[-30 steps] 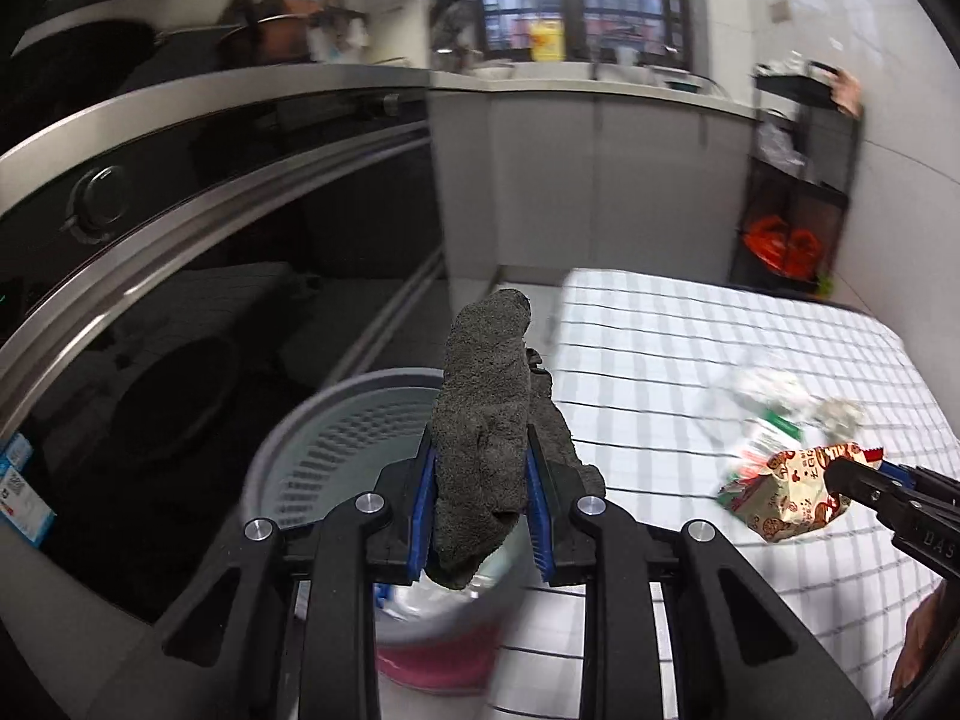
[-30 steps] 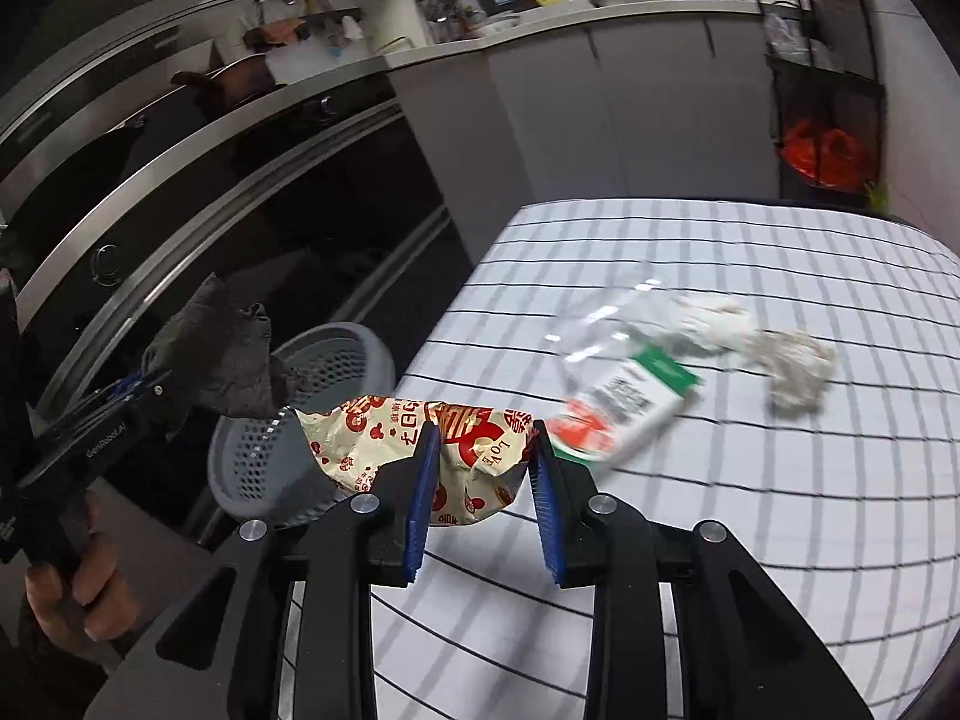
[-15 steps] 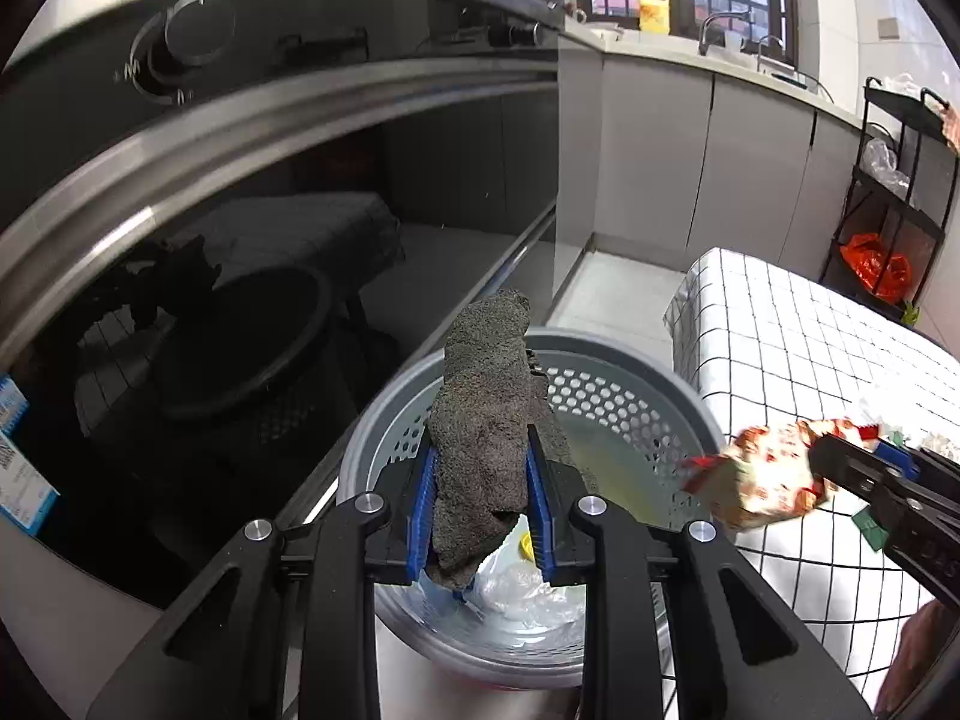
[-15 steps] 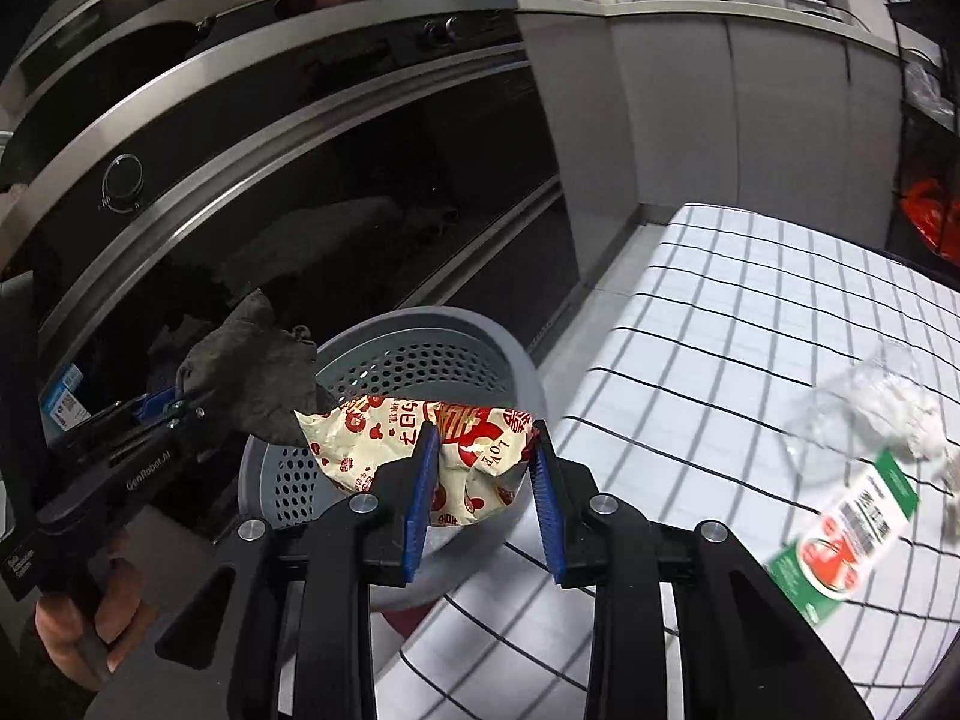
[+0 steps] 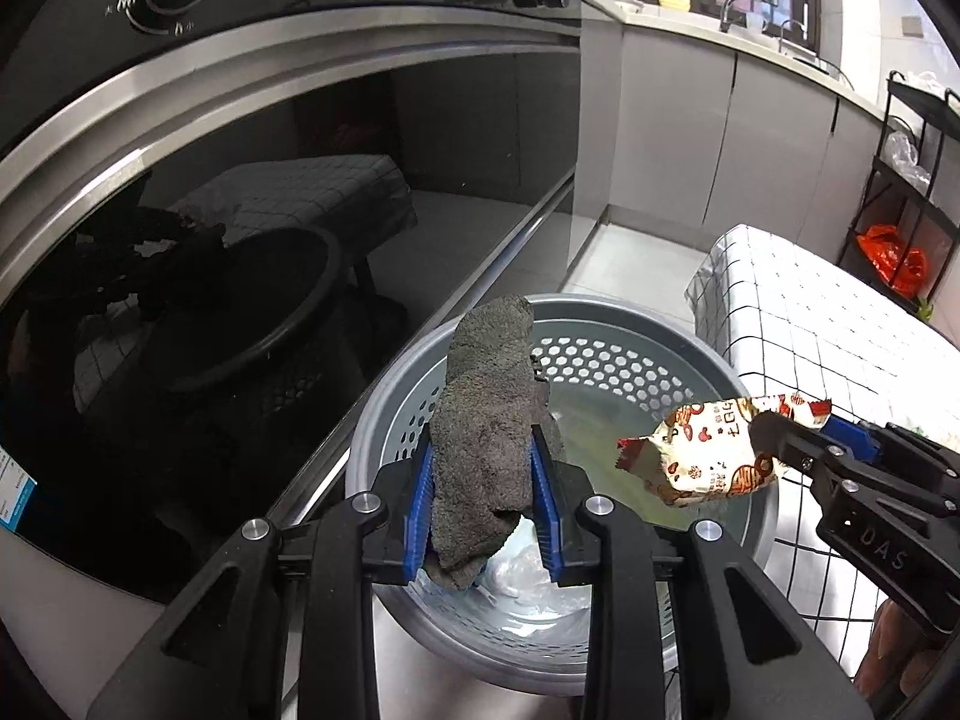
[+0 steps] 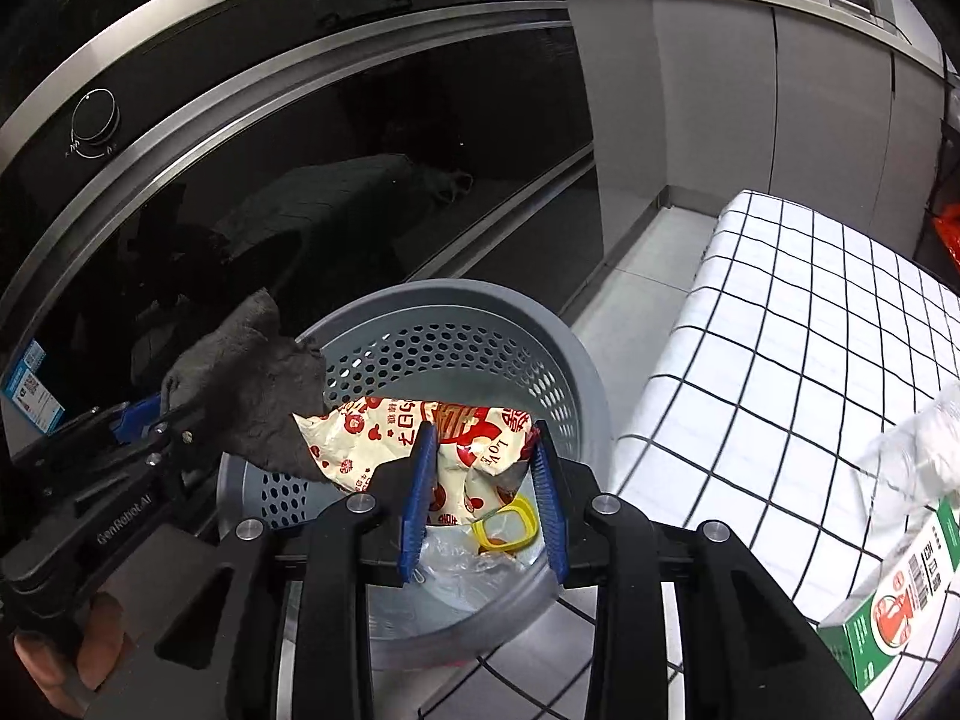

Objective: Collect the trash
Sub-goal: 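Carry glove and wrapper over the grey basket and open both tools, then move both tools back over the table toward the box and paper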

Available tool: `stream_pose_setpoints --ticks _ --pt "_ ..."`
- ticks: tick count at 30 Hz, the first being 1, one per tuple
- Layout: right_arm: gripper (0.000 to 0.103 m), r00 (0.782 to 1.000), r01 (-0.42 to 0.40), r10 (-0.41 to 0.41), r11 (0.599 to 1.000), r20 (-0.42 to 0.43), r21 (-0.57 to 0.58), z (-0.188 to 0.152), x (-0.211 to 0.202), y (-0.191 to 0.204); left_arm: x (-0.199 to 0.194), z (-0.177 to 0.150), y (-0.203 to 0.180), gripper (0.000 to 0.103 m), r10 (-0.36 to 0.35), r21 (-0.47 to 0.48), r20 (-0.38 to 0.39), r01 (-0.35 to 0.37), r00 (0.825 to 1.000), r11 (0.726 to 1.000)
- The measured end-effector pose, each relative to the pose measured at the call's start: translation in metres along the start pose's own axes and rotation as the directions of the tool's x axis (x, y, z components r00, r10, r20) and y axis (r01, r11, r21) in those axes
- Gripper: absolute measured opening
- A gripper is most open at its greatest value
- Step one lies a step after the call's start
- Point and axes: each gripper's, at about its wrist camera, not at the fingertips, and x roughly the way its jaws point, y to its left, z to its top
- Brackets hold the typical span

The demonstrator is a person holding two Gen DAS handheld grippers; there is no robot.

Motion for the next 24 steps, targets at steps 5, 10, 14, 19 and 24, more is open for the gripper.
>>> stream_pose_setpoints --ticks 5,10,14,19,24 --pt "0.051 1.0 0.0 0.0 1.0 0.03 0.011 0.0 -0.004 -0.001 -0.003 -0.001 0.006 0.062 0.021 -0.019 0.018 -0.02 1.0 1.0" --pt "0.051 1.0 0.011 -0.011 1.0 0.028 0.016 -0.003 -0.003 -0.005 -0.005 -0.002 0.007 0.062 0.026 -0.017 0.028 -0.025 0.999 1.0" --pt "0.051 1.0 0.015 -0.015 1.0 0.019 0.017 -0.005 -0.003 -0.005 -0.005 -0.002 0.007 0.062 0.019 -0.021 0.023 -0.018 1.0 1.0" --pt "0.051 1.0 0.016 -0.016 1.0 0.02 0.014 -0.007 -0.008 -0.001 -0.004 -0.003 0.006 0.062 0.016 -0.014 0.018 -0.016 1.0 1.0" --pt "0.055 0.999 0.037 -0.037 0.999 0.018 0.015 -0.012 -0.014 0.002 -0.004 -0.004 0.004 0.068 0.017 -0.008 0.023 -0.017 1.0 1.0"
